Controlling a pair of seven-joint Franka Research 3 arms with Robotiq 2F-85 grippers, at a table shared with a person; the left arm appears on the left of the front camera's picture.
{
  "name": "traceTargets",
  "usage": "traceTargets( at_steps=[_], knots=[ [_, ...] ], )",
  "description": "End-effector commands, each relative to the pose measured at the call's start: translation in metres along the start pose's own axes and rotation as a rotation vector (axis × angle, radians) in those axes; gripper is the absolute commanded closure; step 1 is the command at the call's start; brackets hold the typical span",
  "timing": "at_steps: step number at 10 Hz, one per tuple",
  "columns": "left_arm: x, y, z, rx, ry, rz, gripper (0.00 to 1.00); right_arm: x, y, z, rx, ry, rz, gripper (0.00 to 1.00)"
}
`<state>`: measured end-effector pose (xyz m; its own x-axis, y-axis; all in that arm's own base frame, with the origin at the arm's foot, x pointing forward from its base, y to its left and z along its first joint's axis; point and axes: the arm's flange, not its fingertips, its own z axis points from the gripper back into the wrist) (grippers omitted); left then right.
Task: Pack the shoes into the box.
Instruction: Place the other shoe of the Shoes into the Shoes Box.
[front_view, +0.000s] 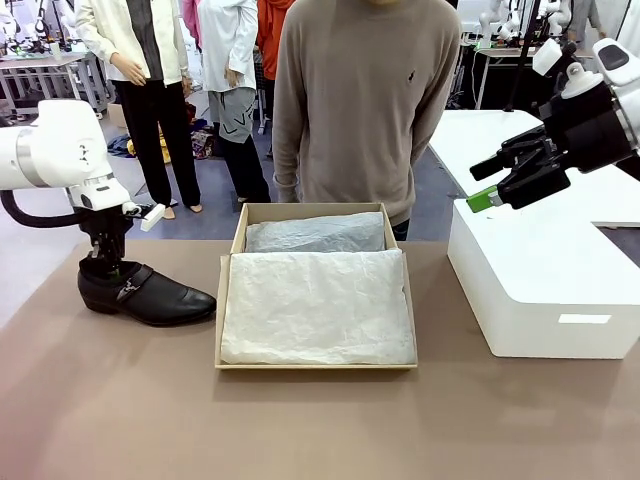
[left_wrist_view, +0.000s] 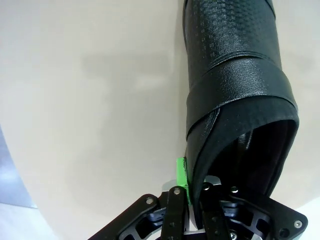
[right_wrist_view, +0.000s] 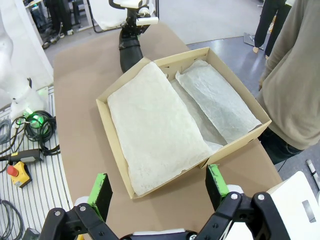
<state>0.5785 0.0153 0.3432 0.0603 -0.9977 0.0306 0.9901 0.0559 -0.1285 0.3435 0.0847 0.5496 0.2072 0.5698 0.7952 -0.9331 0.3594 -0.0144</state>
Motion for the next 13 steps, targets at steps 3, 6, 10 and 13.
traceTargets(
  at_steps=[3,6,10,13],
  knots=[
    [-0.005,-0.002,0.021,0.014,0.009,0.003,1.00,0.000,-0.003,-0.003,0.005,-0.034,0.028,0.00],
    [-0.018,-0.008,0.073,0.042,0.034,0.123,1.00,0.000,-0.003,-0.003,0.005,-0.034,0.028,0.00],
    [-0.013,-0.022,0.132,0.001,-0.060,0.413,1.00,0.000,-0.003,-0.003,0.005,-0.034,0.028,0.00],
    [0.002,-0.041,0.159,0.063,-0.098,0.519,1.00,0.000,-0.003,-0.003,0.005,-0.034,0.028,0.00]
  ],
)
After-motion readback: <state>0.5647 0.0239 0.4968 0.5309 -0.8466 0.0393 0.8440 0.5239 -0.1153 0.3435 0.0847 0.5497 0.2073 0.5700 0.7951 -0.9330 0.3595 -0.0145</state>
